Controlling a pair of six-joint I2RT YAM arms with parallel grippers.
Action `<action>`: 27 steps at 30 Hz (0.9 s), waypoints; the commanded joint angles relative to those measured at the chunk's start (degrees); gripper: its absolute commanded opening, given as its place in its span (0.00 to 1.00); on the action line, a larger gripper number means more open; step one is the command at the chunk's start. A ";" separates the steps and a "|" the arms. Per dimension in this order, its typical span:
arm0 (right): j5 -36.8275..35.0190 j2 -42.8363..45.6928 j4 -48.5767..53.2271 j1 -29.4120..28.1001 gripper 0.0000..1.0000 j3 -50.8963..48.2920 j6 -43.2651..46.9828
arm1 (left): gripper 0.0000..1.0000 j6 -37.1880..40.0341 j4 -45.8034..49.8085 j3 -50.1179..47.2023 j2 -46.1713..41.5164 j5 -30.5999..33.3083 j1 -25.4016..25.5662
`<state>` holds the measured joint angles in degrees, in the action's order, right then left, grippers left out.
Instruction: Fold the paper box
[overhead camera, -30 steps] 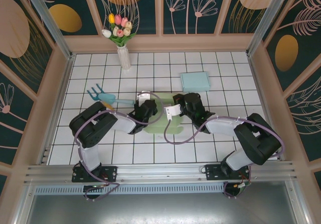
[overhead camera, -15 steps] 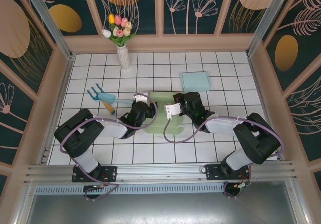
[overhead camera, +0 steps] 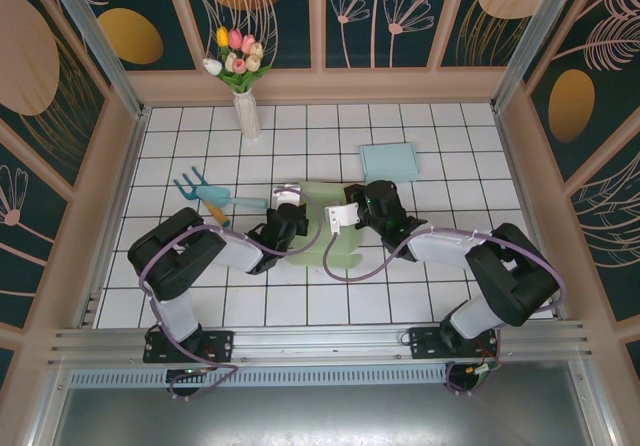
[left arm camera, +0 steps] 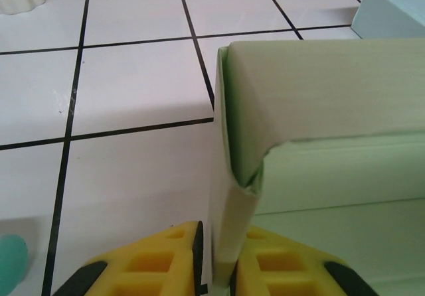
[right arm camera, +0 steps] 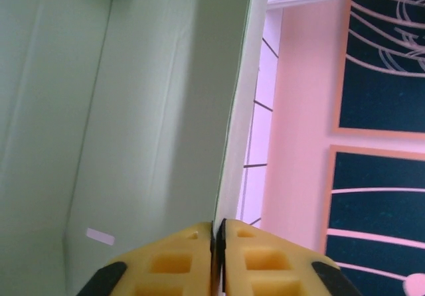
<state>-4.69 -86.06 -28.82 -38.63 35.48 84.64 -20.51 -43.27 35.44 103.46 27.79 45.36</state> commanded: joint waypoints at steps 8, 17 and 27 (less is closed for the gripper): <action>3.55 2.64 10.49 -3.39 0.35 2.46 -10.02 | 0.15 2.19 -3.56 1.02 3.97 6.24 -0.26; 4.46 12.77 4.87 -5.64 0.42 -1.81 -26.02 | 0.15 6.27 -7.39 -0.35 3.90 8.84 -0.25; -14.25 27.98 7.20 -5.49 0.46 -4.39 -73.08 | 0.15 8.45 -8.82 0.62 6.52 7.93 -0.35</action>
<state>-10.96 -60.18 -24.88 -44.82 30.04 34.63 -13.72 -50.30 35.92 108.42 35.07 45.36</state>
